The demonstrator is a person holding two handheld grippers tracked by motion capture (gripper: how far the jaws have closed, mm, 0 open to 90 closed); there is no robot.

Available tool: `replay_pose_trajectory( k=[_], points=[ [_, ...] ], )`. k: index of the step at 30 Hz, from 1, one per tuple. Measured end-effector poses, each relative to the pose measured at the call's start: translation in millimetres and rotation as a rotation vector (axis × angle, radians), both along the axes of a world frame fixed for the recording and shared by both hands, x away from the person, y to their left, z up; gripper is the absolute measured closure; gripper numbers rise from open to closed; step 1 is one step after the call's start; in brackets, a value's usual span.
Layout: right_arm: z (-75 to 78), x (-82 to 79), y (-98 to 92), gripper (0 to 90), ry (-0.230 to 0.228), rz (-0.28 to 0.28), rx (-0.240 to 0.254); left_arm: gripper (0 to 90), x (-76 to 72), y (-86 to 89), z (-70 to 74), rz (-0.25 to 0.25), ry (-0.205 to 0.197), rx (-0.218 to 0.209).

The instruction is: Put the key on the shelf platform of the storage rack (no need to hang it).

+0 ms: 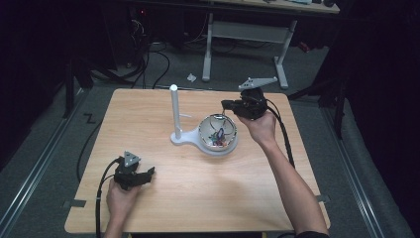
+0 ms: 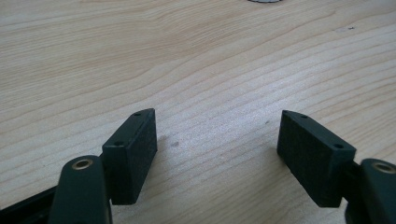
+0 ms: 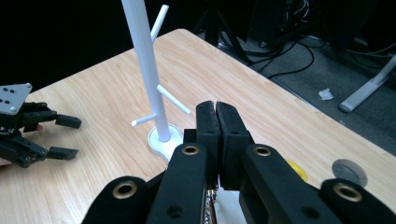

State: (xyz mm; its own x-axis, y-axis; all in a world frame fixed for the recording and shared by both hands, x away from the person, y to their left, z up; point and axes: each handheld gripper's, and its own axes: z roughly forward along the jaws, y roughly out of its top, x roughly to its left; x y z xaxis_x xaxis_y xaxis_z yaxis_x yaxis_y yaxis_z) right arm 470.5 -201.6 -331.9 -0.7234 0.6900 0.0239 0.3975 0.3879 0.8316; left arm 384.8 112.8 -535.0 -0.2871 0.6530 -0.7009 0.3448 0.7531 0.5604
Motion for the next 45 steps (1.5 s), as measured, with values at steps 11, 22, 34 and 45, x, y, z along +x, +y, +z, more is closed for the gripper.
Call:
replay_pose_trajectory(
  k=[11,22,34,45],
  points=[
    [-21.8,4.3,2.5,89.5,0.041,0.000,-0.008,29.1,-0.1,0.1,-0.1,-0.002,-0.001,0.001],
    [-39.4,5.4,2.6,89.4,0.061,0.000,-0.017,29.0,-0.1,0.1,-0.1,-0.003,-0.001,0.003],
    [-59.3,8.7,3.6,89.4,0.092,-0.013,-0.052,29.0,-0.1,0.1,-0.1,-0.003,-0.001,0.003],
    [-84.7,13.5,1.8,89.1,0.164,-0.012,-0.034,29.0,-0.1,0.1,-0.1,-0.002,-0.001,0.002]
  ],
)
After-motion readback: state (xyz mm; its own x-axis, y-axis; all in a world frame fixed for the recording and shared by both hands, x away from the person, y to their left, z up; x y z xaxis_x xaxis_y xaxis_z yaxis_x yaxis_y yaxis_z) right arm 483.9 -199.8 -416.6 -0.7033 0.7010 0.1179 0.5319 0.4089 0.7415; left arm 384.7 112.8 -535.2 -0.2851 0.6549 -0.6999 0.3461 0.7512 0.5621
